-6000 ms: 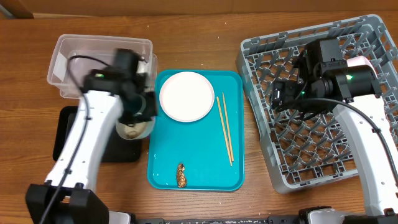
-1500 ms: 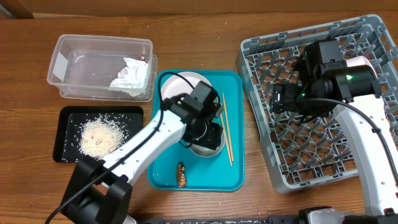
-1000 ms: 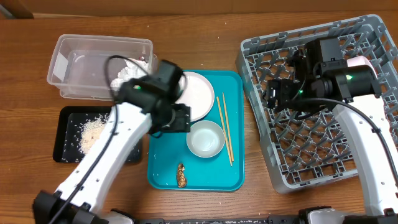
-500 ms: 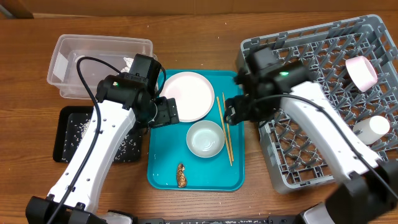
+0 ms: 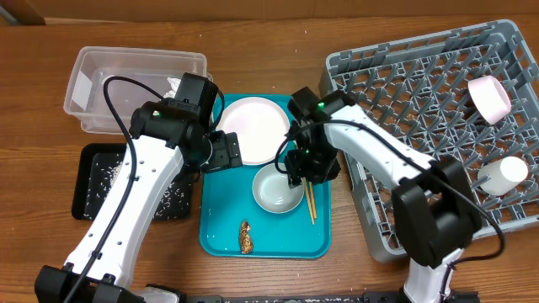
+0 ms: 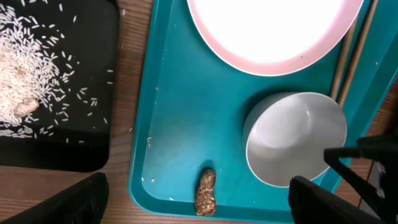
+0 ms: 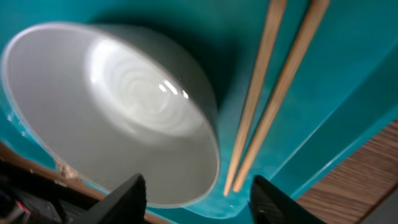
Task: Sort waste into correct bins and load items into the dishwasher
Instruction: 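Reach the right gripper to the white bowl and grasp its rim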
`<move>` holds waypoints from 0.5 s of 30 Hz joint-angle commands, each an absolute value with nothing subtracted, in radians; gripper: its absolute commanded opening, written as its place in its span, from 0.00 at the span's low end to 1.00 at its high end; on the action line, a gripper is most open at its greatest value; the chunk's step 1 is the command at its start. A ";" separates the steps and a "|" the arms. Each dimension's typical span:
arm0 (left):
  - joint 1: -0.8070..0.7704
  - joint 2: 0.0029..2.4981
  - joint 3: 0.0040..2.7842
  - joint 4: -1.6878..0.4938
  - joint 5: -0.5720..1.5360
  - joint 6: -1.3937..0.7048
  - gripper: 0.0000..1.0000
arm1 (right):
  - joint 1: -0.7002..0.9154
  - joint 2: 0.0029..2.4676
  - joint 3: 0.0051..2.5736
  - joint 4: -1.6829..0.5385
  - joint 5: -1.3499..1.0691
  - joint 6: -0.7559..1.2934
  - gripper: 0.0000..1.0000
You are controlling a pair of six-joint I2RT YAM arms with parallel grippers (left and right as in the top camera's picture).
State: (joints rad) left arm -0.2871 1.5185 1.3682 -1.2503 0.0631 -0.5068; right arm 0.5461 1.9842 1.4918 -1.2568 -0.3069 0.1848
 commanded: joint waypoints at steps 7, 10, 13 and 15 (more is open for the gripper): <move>-0.282 1.504 1.388 -1.252 0.044 -0.524 0.94 | 0.550 2.032 1.491 -1.233 -0.274 0.214 0.19; -0.282 1.504 1.388 -1.252 0.044 -0.524 0.94 | 0.550 2.032 1.491 -1.235 -0.274 0.214 0.09; -0.282 1.504 1.388 -1.252 0.044 -0.524 0.94 | 0.547 2.031 1.492 -1.235 -0.274 0.214 0.04; -0.282 1.504 1.388 -1.252 0.044 -0.524 0.94 | 0.539 2.030 1.496 -1.235 -0.274 0.214 0.04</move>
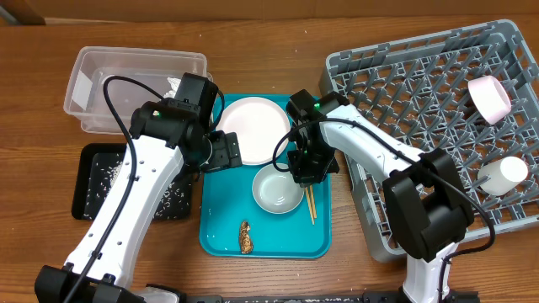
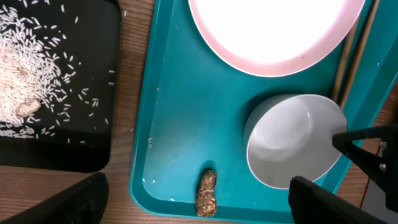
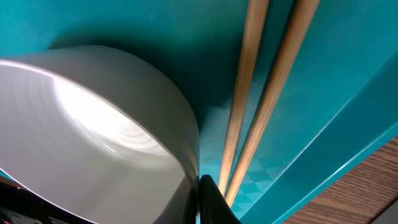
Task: Sort waste into correct bins and load items into the dishwasher
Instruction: 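Reach the right gripper to the white bowl and grasp its rim, then carry the bowl with the right gripper into the rack and release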
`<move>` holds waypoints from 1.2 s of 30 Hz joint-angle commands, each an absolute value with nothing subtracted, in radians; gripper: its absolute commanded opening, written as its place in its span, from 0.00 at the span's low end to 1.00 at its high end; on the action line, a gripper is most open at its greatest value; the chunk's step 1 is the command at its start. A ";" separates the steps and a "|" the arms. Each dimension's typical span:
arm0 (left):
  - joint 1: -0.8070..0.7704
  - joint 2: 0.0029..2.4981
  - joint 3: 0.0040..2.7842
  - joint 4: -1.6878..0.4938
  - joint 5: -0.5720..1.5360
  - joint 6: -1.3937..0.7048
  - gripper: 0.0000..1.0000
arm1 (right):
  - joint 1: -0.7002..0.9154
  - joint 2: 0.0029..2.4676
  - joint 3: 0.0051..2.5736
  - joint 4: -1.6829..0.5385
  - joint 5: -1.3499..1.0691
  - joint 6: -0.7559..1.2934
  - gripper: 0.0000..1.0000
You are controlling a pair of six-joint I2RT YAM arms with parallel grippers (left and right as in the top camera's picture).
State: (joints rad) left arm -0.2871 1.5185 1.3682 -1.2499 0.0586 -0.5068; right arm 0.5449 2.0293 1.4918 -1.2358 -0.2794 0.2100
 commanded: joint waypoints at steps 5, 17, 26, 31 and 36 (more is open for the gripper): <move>-0.282 1.504 1.388 -1.253 0.043 -0.524 0.94 | 0.500 1.968 1.530 -1.253 -0.241 0.213 0.04; -0.282 1.504 1.388 -1.244 0.041 -0.524 0.96 | 0.303 1.604 1.643 -1.184 0.181 0.213 0.04; -0.282 1.504 1.388 -1.234 0.041 -0.524 0.97 | 0.149 1.577 1.642 -0.973 0.866 0.224 0.04; -0.282 1.504 1.388 -1.230 0.041 -0.524 0.97 | 0.080 1.626 1.642 -0.851 1.050 0.240 0.04; -0.282 1.504 1.388 -1.230 0.041 -0.524 0.98 | 0.021 1.729 1.642 -0.808 1.137 0.240 0.04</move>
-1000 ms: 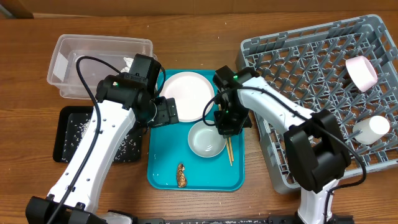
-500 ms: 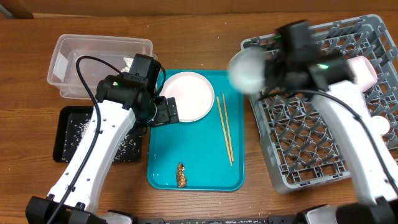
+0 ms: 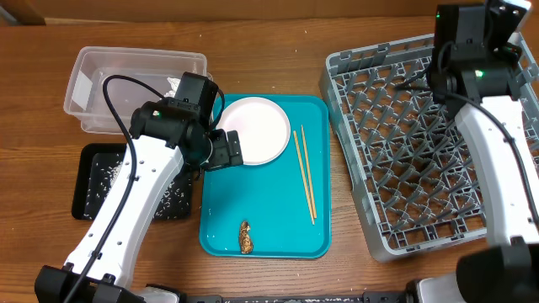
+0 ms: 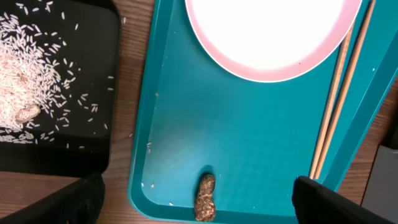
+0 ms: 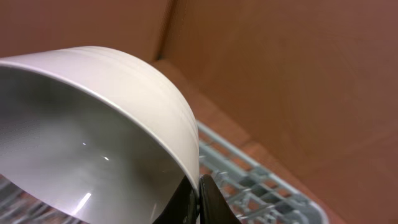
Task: Sort waste into correct bins and load items into the dishwasher
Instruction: 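Carry the bowl with the right gripper into the rack and release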
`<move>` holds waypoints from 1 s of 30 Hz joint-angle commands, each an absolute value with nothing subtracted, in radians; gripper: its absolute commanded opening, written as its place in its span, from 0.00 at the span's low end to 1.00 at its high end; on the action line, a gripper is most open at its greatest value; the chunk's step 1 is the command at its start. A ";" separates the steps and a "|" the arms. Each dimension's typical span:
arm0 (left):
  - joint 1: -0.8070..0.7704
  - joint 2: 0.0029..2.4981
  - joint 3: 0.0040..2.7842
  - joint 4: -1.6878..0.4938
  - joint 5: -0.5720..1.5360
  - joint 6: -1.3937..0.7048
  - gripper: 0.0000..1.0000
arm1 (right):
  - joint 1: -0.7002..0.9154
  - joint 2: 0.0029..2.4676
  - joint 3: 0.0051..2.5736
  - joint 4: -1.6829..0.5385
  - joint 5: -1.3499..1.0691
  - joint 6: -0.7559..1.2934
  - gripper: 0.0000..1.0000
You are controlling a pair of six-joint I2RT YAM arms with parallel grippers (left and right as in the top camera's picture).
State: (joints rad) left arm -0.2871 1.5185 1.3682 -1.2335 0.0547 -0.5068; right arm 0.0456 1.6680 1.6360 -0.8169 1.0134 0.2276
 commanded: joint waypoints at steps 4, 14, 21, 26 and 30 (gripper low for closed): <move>-0.282 1.504 1.388 -1.230 0.045 -0.524 0.98 | -0.024 1.834 1.642 -0.806 1.137 0.241 0.04; -0.282 1.504 1.388 -1.229 0.045 -0.524 0.99 | -0.037 2.019 1.642 -0.775 1.135 0.241 0.04; -0.282 1.504 1.388 -1.218 0.045 -0.524 1.00 | -0.002 2.065 1.641 -0.819 1.089 0.301 0.04; -0.282 1.504 1.388 -1.219 0.046 -0.524 1.00 | 0.019 2.065 1.641 -0.882 1.042 0.356 0.04; -0.282 1.504 1.388 -1.219 0.046 -0.524 1.00 | 0.037 2.062 1.641 -0.983 1.019 0.420 0.06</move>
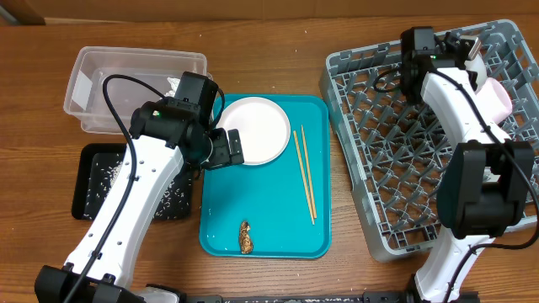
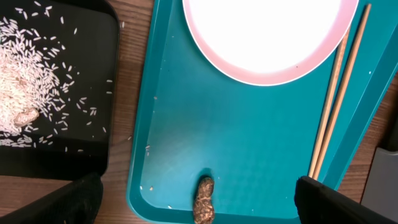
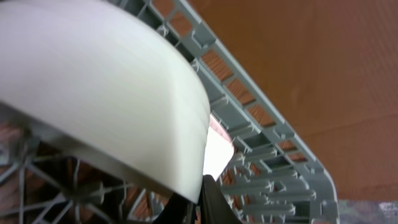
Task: Sort waste into correct bins and load items into the dishwasher
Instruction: 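Carry the bowl with the right gripper into the rack and release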
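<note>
My right gripper (image 3: 202,186) is shut on the rim of a white bowl (image 3: 106,93), held tilted just over the grey dish rack (image 1: 421,168) at its far right part. A pink cup (image 1: 498,99) lies in the rack beside it. My left gripper (image 2: 199,190) hangs open above the teal tray (image 1: 221,236), holding nothing. On the tray are a pink plate (image 1: 253,130), a pair of wooden chopsticks (image 1: 304,172) and a brown food scrap (image 1: 245,237). In the overhead view the right gripper (image 1: 468,46) sits by the rack's back edge.
A black tray (image 1: 101,181) scattered with rice lies left of the teal tray. Behind it stands a clear plastic container (image 1: 135,71). The rack's raised walls and prongs surround the right gripper. The right arm stretches across the rack's right side.
The right gripper, still holding the bowl, has come down from high over the rack's back corner to just above the prongs beside the pink cup. The left arm has barely moved.
The right gripper stood open around the bowl's rim on the teal tray, next to the chopsticks. It then shut on the rim. Later the bowl was off the tray, held high over the rack's back. Now it is low over the rack.
</note>
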`<move>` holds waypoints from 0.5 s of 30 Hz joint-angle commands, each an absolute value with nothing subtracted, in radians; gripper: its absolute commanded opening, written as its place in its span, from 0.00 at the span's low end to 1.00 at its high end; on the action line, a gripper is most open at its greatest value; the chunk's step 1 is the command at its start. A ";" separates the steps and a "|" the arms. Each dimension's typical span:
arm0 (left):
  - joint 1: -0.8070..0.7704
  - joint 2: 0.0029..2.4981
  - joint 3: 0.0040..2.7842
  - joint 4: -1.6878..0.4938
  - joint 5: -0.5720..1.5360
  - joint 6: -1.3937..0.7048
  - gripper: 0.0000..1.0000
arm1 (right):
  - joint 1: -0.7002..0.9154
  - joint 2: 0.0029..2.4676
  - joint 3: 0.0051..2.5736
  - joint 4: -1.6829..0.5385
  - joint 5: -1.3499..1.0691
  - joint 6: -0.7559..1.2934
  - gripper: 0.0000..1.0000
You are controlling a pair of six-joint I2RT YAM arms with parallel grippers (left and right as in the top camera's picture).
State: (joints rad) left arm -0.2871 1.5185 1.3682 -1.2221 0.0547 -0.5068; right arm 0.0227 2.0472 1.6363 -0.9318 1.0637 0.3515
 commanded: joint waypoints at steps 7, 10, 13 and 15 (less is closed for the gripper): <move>-0.282 1.504 1.388 -1.228 0.045 -0.524 1.00 | 0.051 1.953 1.643 -1.088 0.924 0.524 0.37; -0.282 1.504 1.388 -1.240 0.045 -0.524 1.00 | 0.051 1.856 1.644 -1.107 0.797 0.524 0.39; -0.282 1.504 1.387 -1.255 0.044 -0.524 1.00 | 0.049 1.754 1.644 -1.138 0.630 0.508 0.42; -0.282 1.504 1.383 -1.262 0.045 -0.524 1.00 | 0.049 1.691 1.644 -1.167 0.506 0.489 0.47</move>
State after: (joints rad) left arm -0.2871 1.5185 1.3685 -1.2552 0.0547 -0.5068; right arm 0.0502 1.8156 1.6333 -1.1488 0.7212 0.4973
